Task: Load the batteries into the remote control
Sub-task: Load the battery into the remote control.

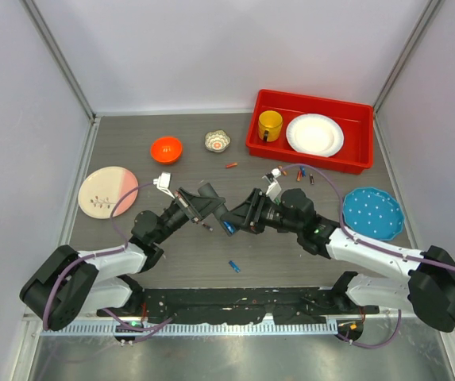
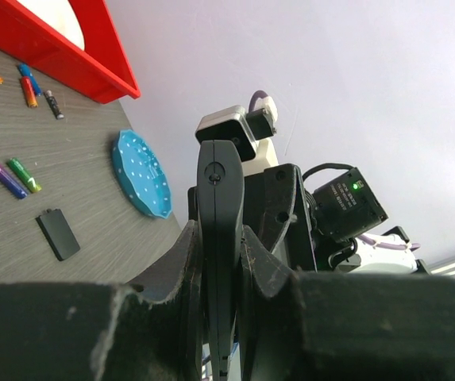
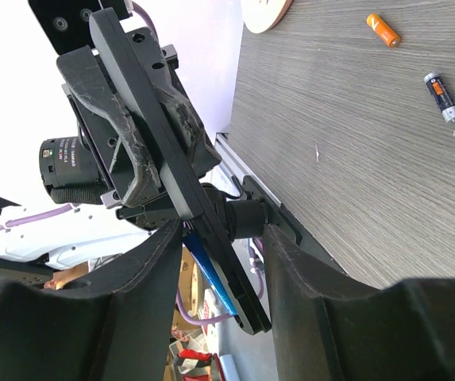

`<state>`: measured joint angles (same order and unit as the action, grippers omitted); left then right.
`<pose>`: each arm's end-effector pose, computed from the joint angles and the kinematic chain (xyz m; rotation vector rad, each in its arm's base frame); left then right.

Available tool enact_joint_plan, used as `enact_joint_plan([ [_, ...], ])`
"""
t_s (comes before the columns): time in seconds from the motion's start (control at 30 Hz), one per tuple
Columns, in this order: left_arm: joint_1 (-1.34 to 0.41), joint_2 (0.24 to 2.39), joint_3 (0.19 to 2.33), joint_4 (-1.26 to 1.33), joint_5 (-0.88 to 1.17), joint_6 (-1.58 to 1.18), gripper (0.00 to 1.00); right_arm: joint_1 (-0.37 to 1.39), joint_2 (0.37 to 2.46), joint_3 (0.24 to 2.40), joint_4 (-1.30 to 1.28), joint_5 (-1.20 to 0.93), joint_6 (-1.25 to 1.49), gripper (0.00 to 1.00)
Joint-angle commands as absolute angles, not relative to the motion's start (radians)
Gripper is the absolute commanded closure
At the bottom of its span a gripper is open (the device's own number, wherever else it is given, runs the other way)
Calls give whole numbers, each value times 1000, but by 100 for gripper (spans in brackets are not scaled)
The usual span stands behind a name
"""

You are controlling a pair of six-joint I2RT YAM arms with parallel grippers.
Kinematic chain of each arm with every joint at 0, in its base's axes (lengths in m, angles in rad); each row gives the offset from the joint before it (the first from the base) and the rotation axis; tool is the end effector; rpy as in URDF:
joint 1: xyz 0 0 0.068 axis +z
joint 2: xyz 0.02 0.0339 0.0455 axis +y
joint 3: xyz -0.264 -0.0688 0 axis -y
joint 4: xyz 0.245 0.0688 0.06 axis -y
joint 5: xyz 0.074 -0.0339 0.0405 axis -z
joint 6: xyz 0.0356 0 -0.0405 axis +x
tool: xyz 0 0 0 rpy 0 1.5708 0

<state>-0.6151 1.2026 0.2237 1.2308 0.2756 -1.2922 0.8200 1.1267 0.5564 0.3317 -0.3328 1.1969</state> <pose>0.1711 -0.1327 0.2169 -0.2527 1.5506 -1.7510 0.1619 0.1906 0.2447 0.1240 2.1656 1.6224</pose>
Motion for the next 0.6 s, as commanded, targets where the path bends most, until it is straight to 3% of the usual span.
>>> enact_joint_plan([
  [0.0, -614, 1166, 242, 1546, 229, -1298, 100, 839, 1150, 540, 272, -336, 1173, 53],
  [0.57, -614, 1169, 236, 1546, 232, -1298, 100, 841, 1144, 555, 239, -321, 1147, 74],
])
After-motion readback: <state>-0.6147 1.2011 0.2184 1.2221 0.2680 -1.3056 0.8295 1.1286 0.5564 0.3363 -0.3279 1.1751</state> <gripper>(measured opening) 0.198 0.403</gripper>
